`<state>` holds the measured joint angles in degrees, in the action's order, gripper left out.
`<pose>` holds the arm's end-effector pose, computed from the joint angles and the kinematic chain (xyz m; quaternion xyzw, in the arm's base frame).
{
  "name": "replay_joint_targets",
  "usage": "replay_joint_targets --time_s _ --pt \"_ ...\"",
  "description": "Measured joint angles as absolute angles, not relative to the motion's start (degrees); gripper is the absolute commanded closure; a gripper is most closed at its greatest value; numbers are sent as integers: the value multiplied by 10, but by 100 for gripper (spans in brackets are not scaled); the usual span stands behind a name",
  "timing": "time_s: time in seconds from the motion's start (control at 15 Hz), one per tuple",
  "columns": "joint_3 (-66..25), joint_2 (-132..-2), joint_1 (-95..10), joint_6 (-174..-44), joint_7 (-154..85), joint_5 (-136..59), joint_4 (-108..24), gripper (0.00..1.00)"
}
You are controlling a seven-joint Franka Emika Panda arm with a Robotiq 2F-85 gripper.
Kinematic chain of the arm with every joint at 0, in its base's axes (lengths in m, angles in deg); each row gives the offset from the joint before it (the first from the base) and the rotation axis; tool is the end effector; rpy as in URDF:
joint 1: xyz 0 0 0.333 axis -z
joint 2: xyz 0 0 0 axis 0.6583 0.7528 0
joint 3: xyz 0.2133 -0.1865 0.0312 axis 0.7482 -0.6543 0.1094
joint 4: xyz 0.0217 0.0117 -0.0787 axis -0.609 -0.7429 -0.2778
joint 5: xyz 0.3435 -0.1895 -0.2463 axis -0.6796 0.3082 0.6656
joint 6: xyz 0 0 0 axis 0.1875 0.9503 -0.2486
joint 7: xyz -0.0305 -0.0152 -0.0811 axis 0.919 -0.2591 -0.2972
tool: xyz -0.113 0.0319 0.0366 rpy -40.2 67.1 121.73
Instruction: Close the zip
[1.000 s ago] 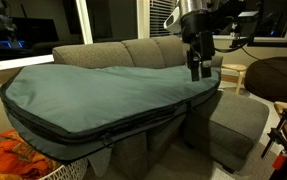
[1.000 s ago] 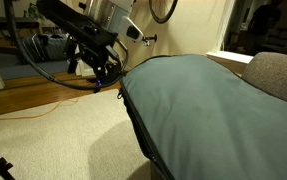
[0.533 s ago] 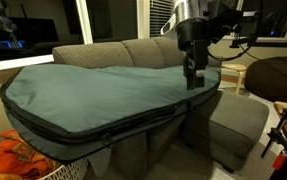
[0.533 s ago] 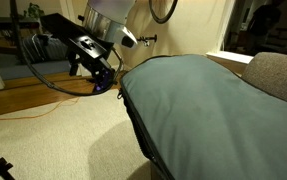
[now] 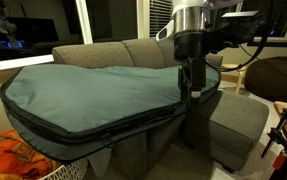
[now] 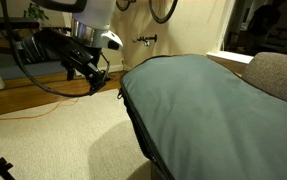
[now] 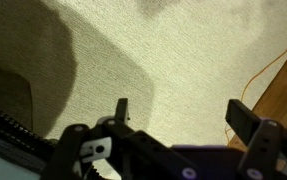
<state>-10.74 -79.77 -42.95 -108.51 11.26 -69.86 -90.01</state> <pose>0.4959 0.0775 0.1547 -0.9554 -0.2293 0.0351 0.1828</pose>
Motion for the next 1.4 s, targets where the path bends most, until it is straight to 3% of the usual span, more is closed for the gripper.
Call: replay_joint_targets --time_s 0.53,1.4 --pt "-83 -761 -440 -1183 110 -723 -900 0" --pt "-60 -696 -438 -1235 82 -742 -825 0"
